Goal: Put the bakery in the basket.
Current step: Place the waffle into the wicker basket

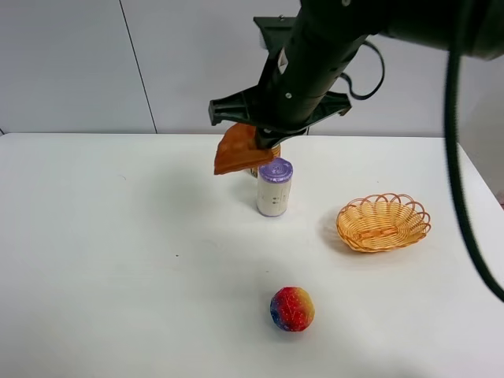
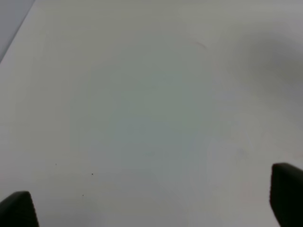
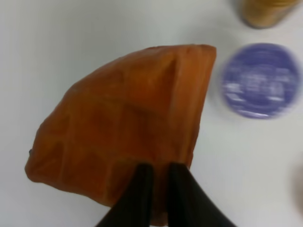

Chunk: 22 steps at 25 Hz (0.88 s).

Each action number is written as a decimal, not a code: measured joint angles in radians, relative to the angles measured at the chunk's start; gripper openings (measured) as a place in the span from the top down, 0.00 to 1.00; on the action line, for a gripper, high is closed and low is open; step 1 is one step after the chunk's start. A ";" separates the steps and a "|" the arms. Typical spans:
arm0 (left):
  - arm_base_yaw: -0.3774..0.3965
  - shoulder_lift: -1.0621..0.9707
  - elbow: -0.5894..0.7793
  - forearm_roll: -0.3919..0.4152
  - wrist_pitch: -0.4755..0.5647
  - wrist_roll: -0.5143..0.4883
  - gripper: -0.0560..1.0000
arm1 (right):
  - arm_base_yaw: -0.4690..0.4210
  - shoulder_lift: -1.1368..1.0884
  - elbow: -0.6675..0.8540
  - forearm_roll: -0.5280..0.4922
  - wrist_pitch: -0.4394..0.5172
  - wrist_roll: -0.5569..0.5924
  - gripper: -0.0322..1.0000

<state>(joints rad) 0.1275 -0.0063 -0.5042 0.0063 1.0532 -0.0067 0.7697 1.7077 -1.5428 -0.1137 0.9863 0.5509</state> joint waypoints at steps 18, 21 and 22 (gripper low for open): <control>0.000 0.000 0.000 0.000 0.000 0.000 0.01 | -0.292 -0.490 0.564 -0.050 0.000 0.031 0.91; 0.000 0.000 0.000 0.000 0.000 0.000 0.01 | -0.384 -0.547 0.685 -0.030 -0.024 0.001 0.91; 0.000 0.000 0.000 0.000 0.000 0.000 0.01 | -0.417 -0.555 0.718 -0.023 -0.034 -0.018 0.91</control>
<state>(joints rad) 0.1275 -0.0063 -0.5042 0.0063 1.0532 -0.0067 0.3526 1.1530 -0.8249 -0.1364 0.9520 0.5334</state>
